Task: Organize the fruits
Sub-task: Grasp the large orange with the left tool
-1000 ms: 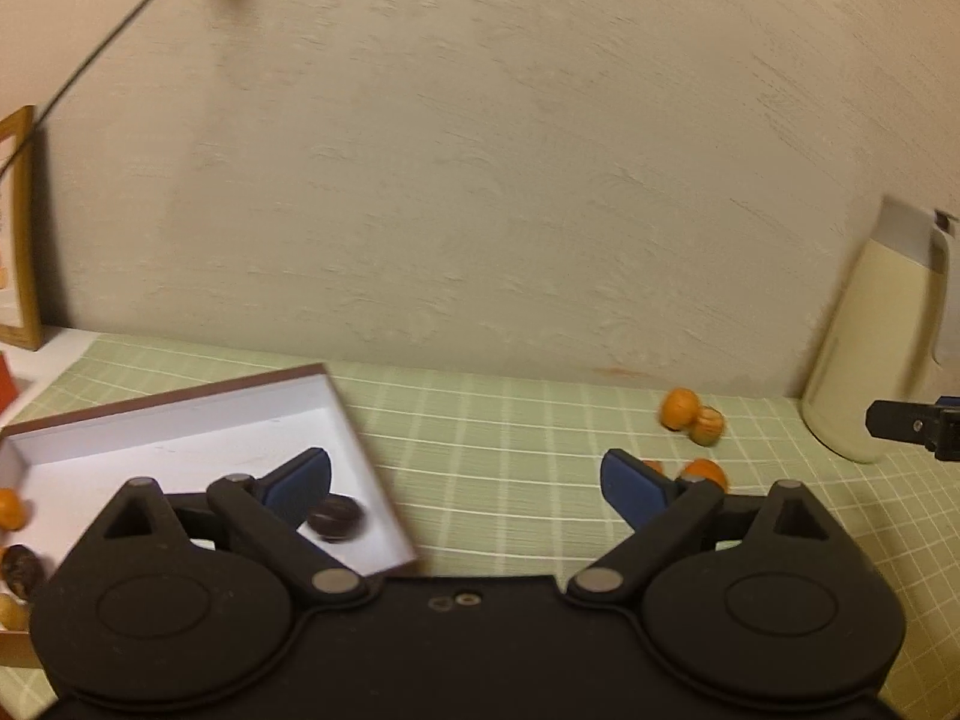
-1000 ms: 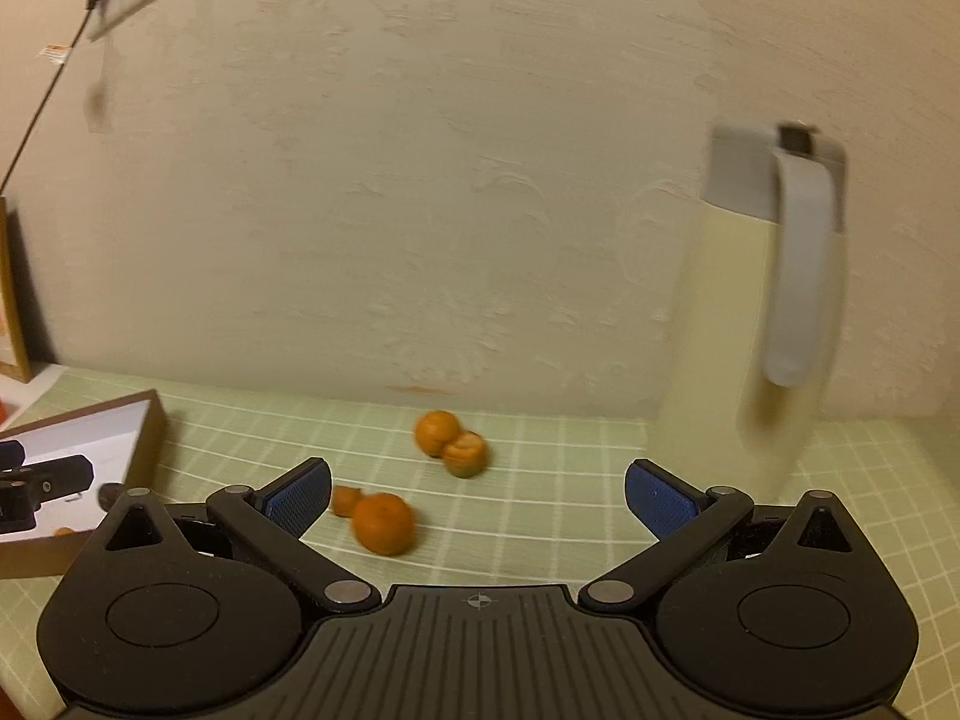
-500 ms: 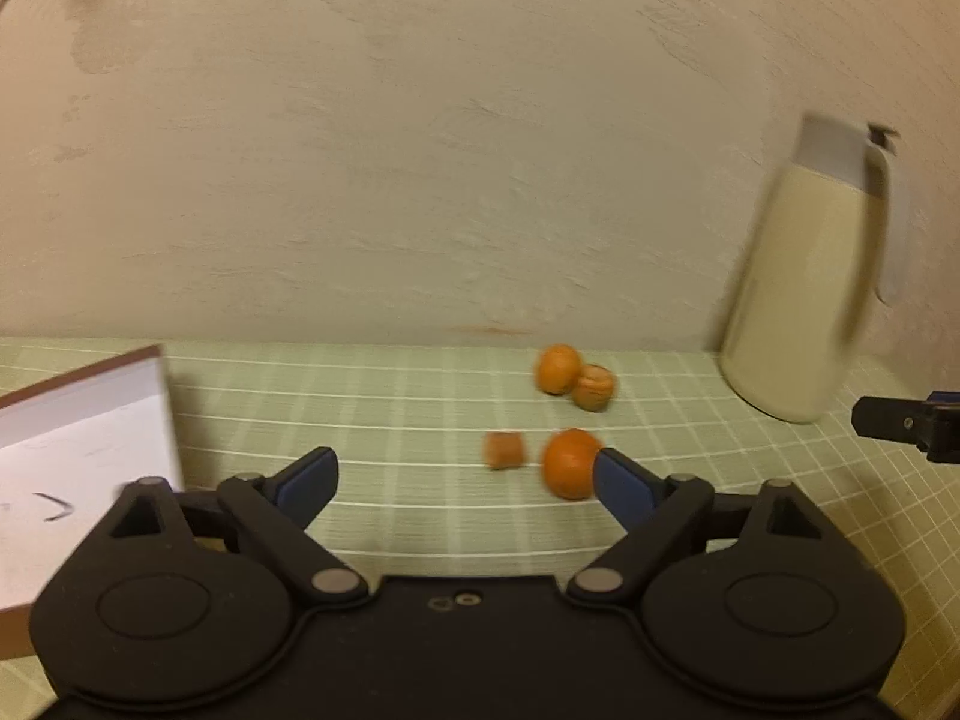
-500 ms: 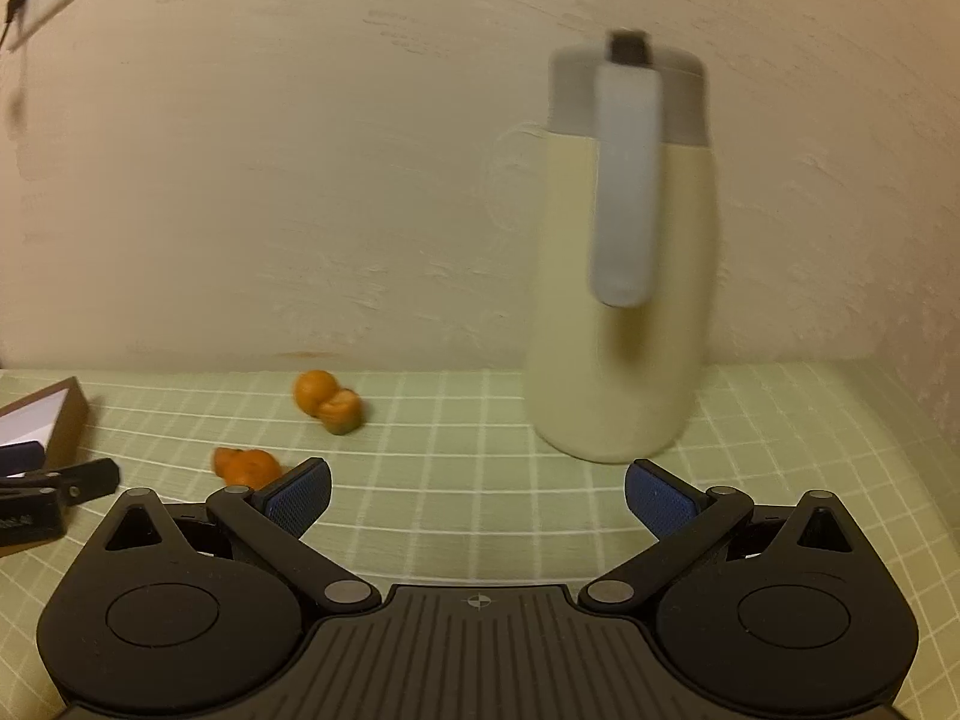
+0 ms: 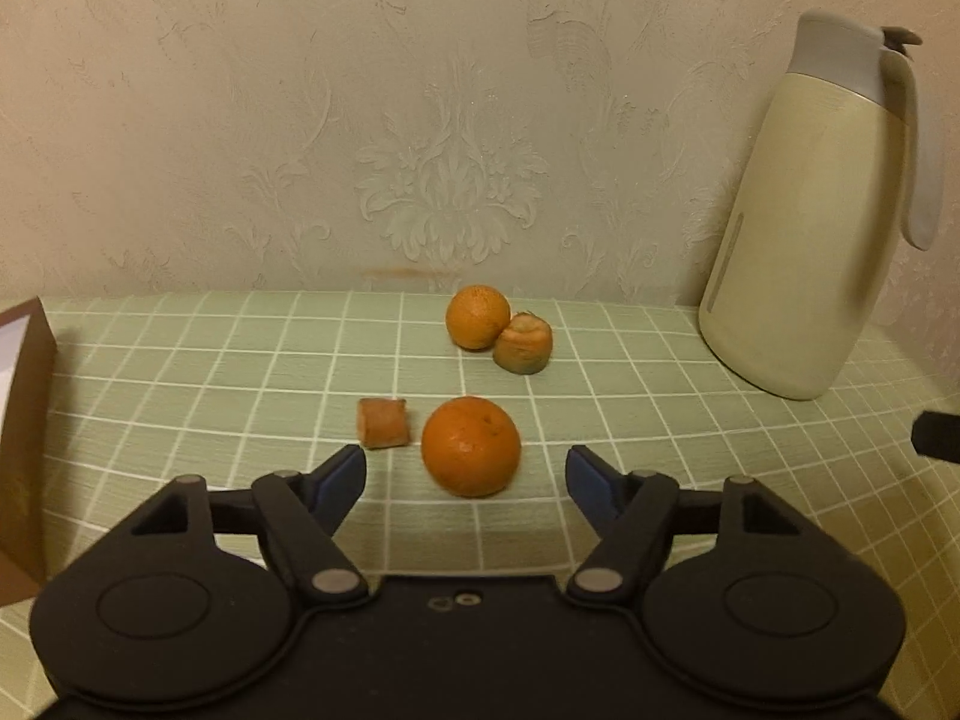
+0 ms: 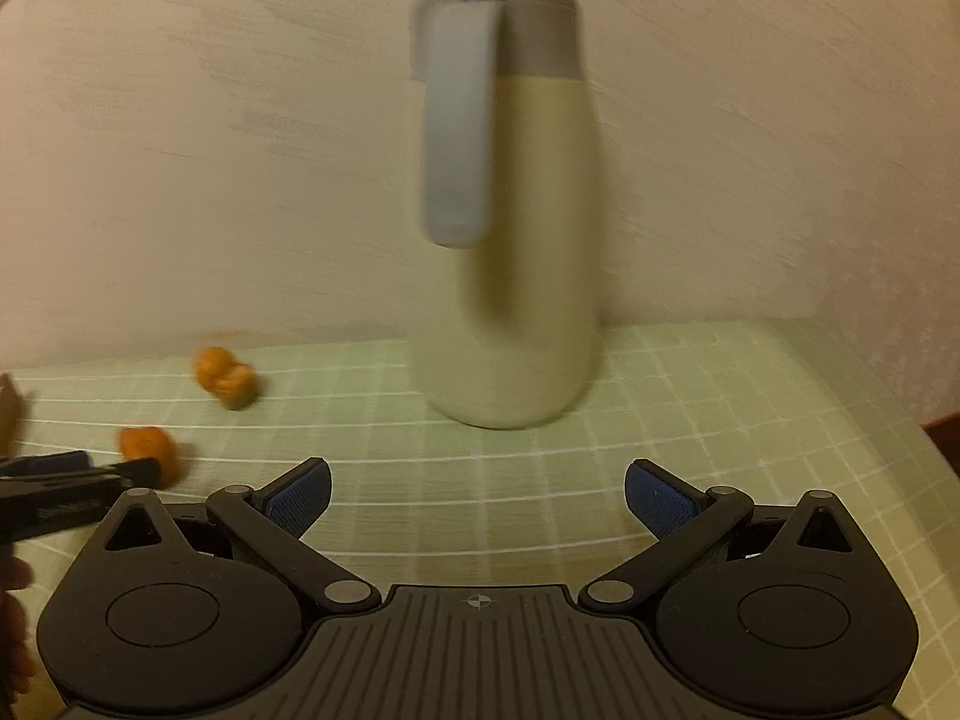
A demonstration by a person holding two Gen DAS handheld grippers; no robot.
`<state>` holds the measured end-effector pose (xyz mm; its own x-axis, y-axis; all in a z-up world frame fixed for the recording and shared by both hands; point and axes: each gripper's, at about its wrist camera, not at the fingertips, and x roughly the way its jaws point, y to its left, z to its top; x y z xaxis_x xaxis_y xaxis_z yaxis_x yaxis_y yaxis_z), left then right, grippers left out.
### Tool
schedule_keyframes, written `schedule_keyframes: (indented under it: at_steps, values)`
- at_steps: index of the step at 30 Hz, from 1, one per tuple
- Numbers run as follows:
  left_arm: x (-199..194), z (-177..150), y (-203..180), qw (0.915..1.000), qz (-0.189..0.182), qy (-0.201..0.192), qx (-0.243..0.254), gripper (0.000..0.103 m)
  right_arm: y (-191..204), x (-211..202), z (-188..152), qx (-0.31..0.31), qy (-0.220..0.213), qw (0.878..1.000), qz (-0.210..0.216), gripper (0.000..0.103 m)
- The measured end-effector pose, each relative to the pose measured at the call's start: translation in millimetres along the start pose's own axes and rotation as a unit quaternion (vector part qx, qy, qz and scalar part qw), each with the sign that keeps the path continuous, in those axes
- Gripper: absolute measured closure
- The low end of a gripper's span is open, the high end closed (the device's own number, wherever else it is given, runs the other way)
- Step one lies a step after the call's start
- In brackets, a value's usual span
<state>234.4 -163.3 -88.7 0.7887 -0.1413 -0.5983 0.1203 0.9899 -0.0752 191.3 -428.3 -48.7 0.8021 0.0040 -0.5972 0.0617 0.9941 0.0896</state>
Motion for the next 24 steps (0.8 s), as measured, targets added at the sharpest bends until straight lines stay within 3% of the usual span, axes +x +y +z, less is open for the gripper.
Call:
schedule_keyframes:
  at_steps: [7, 10, 12, 14, 24]
  values:
    - [18.8, 0.6, -6.3, 0.9999, 0.007, 0.013, 0.005, 0.039, -21.8, 12.5, -2.5, 0.019, 0.013, 0.999, -0.026, 0.000]
    - [26.7, 0.1, -9.4, 0.9996, 0.014, 0.022, 0.014, 0.044, -23.8, 14.5, -4.3, 0.018, 0.017, 0.999, -0.027, 0.000]
    - [30.8, -1.0, -9.7, 0.9993, 0.019, 0.028, 0.017, 0.063, -24.1, 15.0, -4.7, 0.020, 0.019, 0.999, -0.027, 0.000]
    - [28.9, 0.0, -6.9, 0.9994, 0.022, 0.025, 0.012, 0.073, -24.0, 15.7, -4.6, 0.020, 0.019, 0.999, -0.027, 0.000]
    - [-13.5, 6.5, 8.3, 1.0000, 0.002, 0.008, -0.004, 0.073, -4.4, 21.2, -1.9, 0.022, 0.023, 0.999, -0.003, 0.000]
